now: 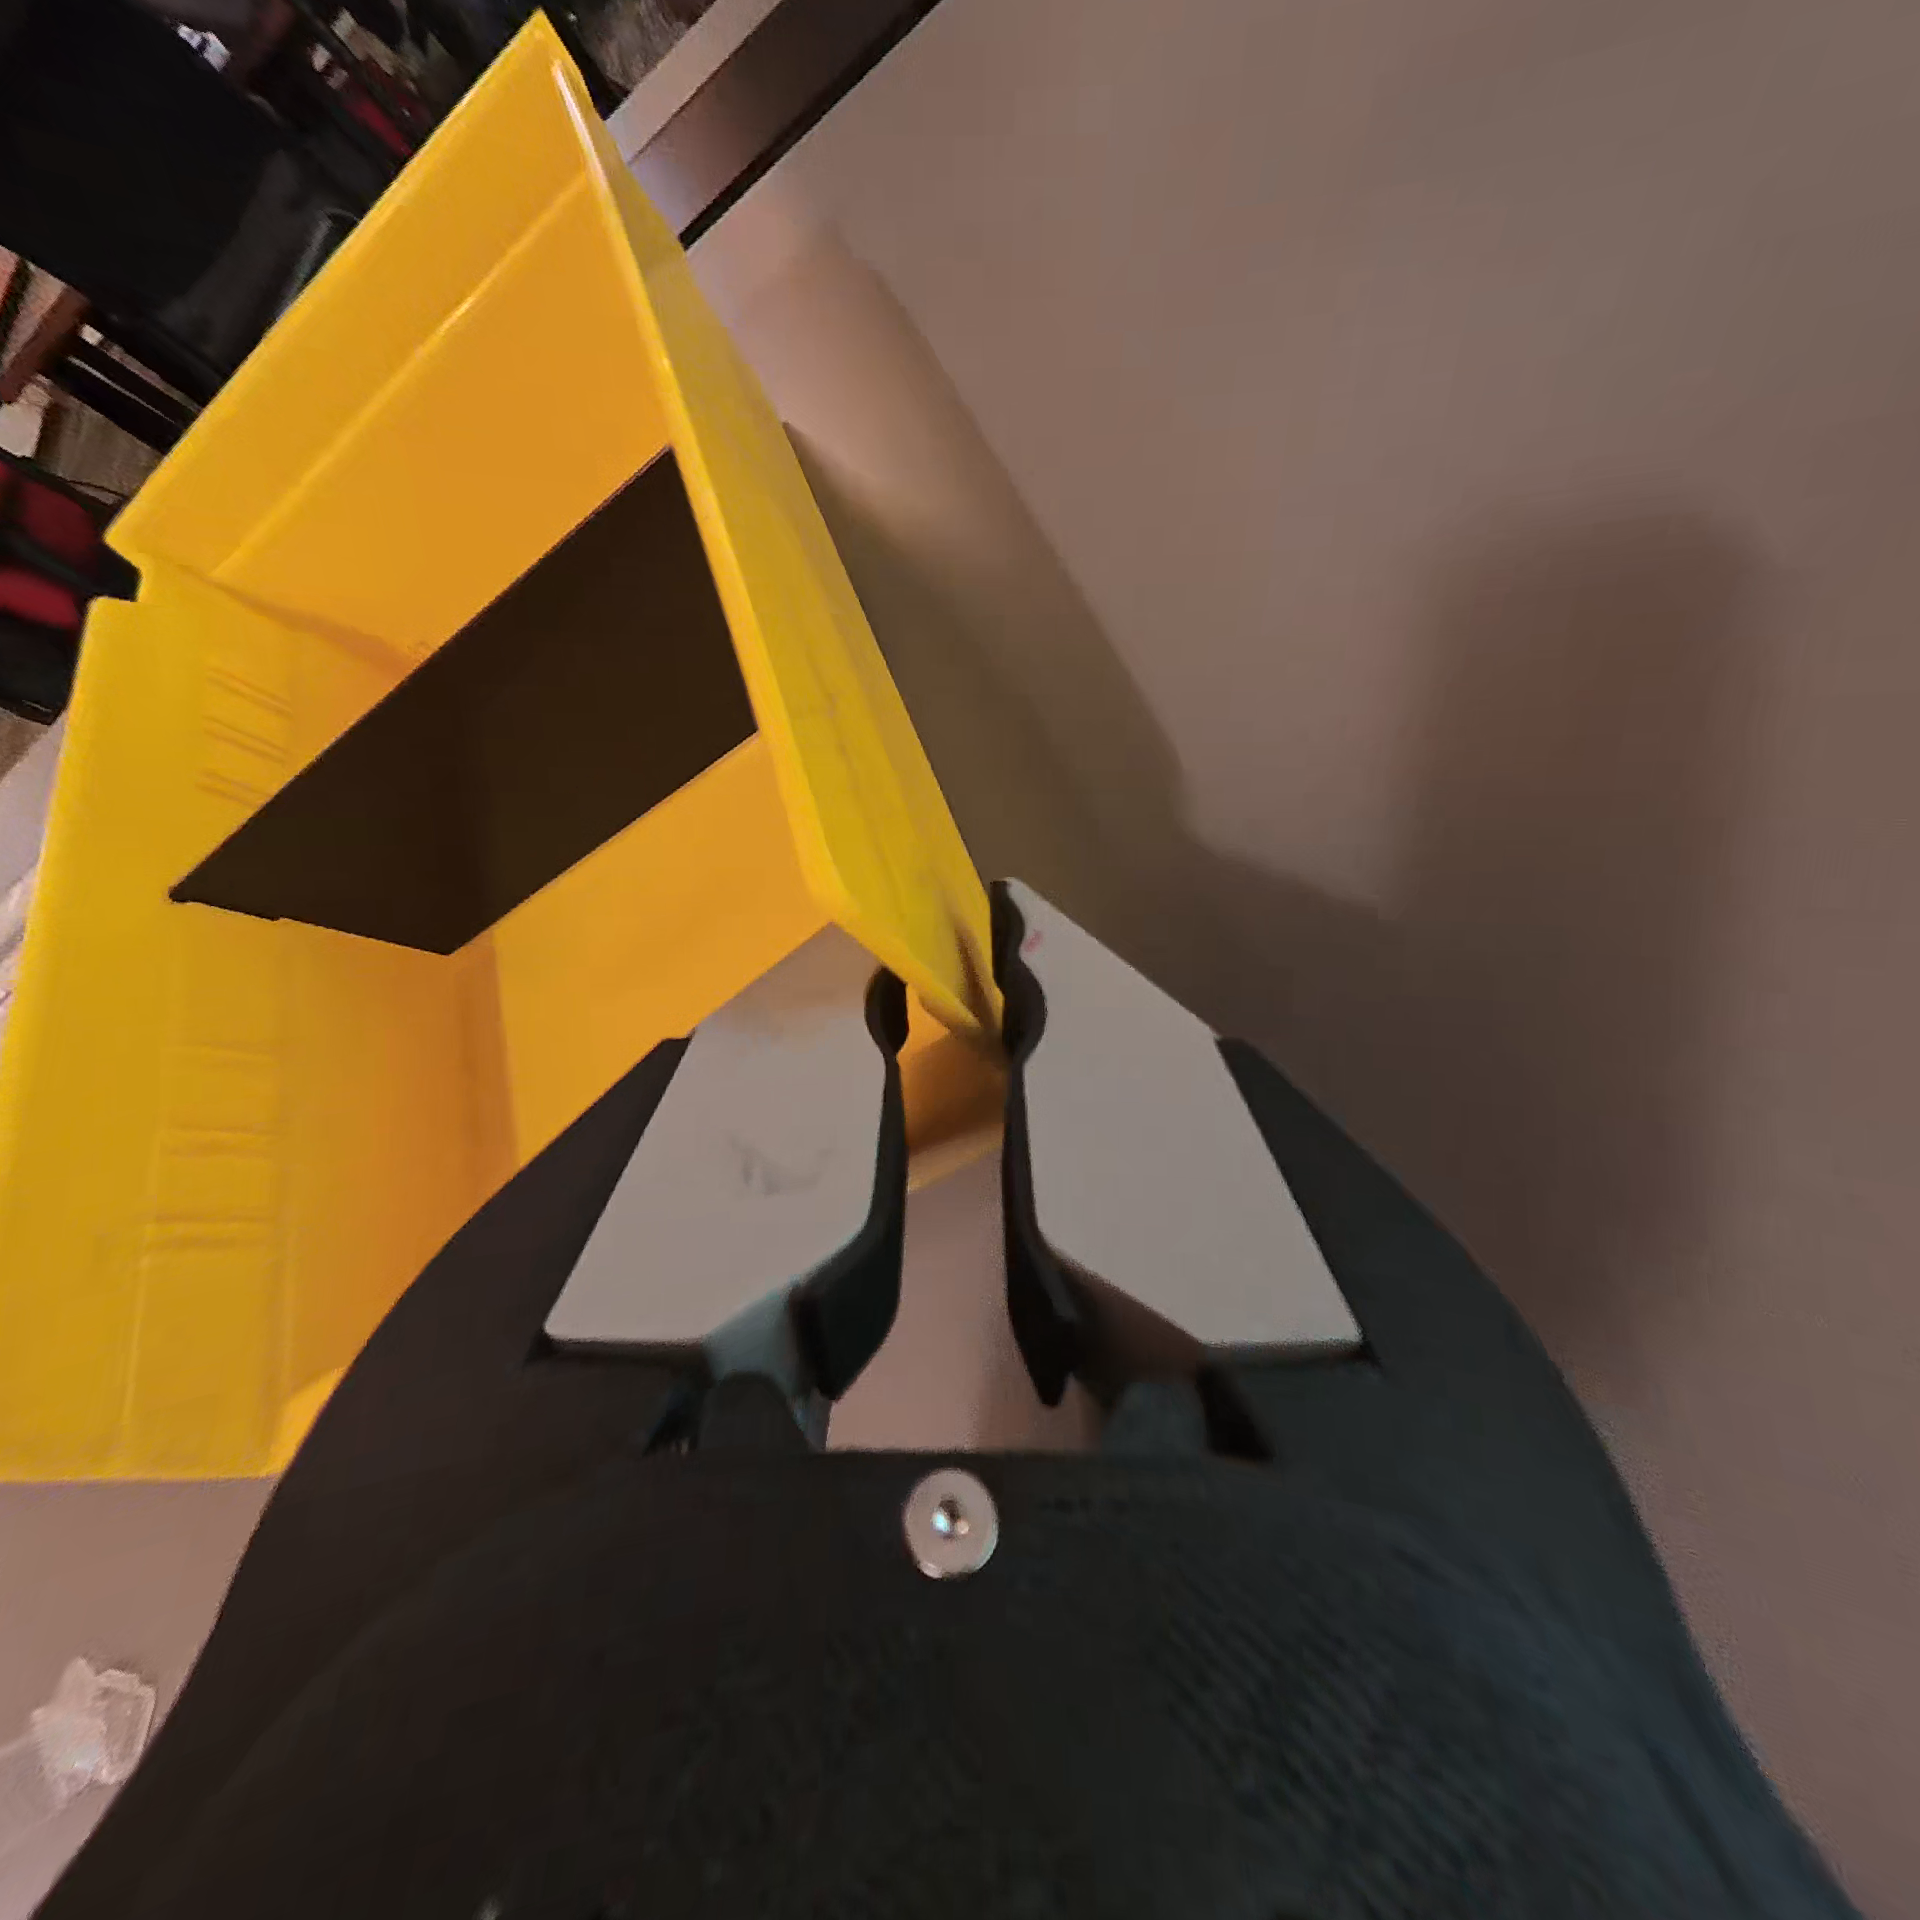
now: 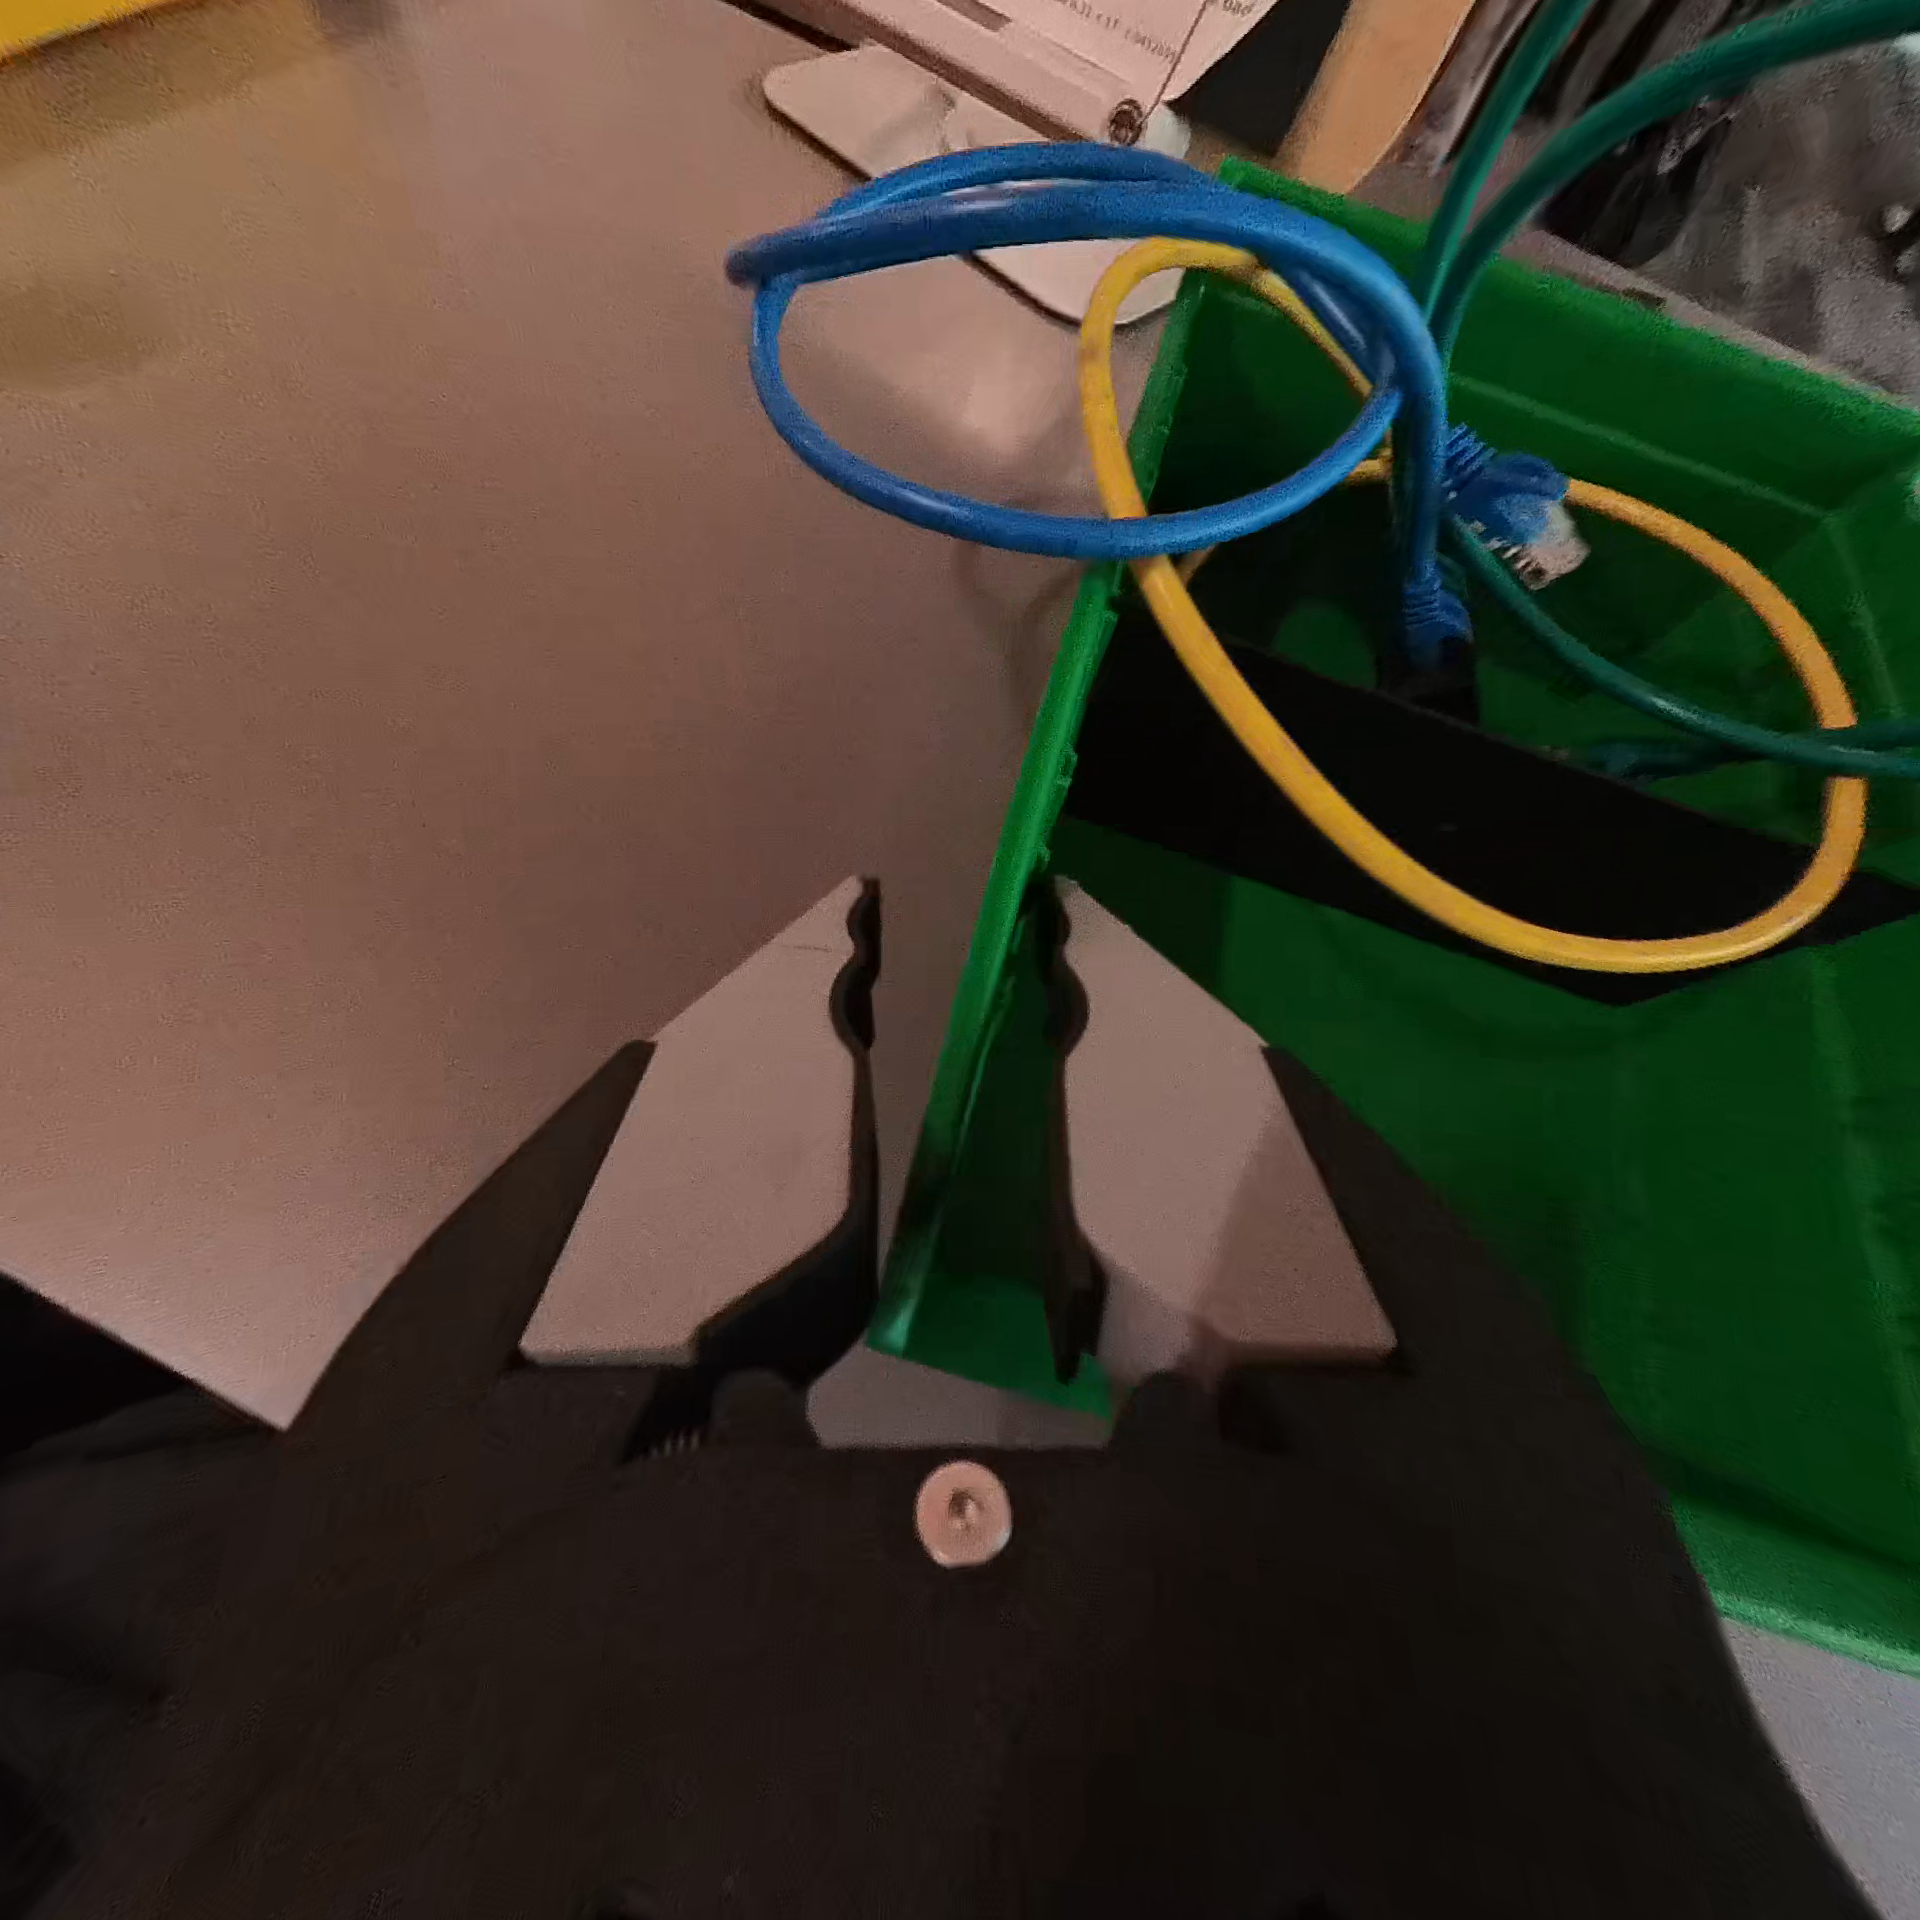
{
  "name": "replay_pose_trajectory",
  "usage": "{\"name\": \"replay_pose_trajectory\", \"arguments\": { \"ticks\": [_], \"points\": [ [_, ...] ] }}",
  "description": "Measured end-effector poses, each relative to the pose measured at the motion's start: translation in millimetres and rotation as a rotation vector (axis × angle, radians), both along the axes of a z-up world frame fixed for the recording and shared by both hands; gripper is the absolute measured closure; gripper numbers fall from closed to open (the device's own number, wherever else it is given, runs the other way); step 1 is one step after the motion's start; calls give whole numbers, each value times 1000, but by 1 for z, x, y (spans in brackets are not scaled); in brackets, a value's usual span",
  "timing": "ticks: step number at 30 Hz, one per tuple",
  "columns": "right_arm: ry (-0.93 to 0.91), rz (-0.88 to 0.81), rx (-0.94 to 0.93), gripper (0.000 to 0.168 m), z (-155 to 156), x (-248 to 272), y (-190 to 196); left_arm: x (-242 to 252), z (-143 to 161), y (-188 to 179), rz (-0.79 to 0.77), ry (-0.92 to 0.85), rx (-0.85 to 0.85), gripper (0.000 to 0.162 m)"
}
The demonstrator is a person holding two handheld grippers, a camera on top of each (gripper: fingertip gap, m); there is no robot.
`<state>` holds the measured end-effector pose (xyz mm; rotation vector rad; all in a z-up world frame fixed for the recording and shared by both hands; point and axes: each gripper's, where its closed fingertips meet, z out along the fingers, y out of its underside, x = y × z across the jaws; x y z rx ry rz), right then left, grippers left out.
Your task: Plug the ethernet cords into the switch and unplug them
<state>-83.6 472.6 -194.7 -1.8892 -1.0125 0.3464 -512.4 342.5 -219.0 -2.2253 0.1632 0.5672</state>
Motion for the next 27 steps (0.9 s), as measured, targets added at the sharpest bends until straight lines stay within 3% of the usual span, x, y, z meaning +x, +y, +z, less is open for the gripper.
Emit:
{"name": "replay_pose_trajectory", "arguments": {
  "ticks": [1, 5, 9, 15, 21, 27],
  "points": [
    [-37, -19, 42, 148, 0, 1, 2, -1, 0, -1, -2, -13, 1, 152],
    [-47, -41, 46, 148, 1, -14, -10, -23, 24, -17, 24, -62, 93, 161],
    [-15, -60, 40, 149, 2, -38, -26, -29, 51, -34, -15, -172, 179, 161],
    [-1, -1, 14, 145, 3, -98, -63, -37, 99, -60, -2, -129, 280, 160],
    [20, 121, -26, 132, 3, -197, -110, -37, 147, -91, 1, -111, 396, 160],
    [87, 272, -106, 113, 5, -328, -164, -35, 186, -123, 25, -23, 490, 160]
  ]
}}
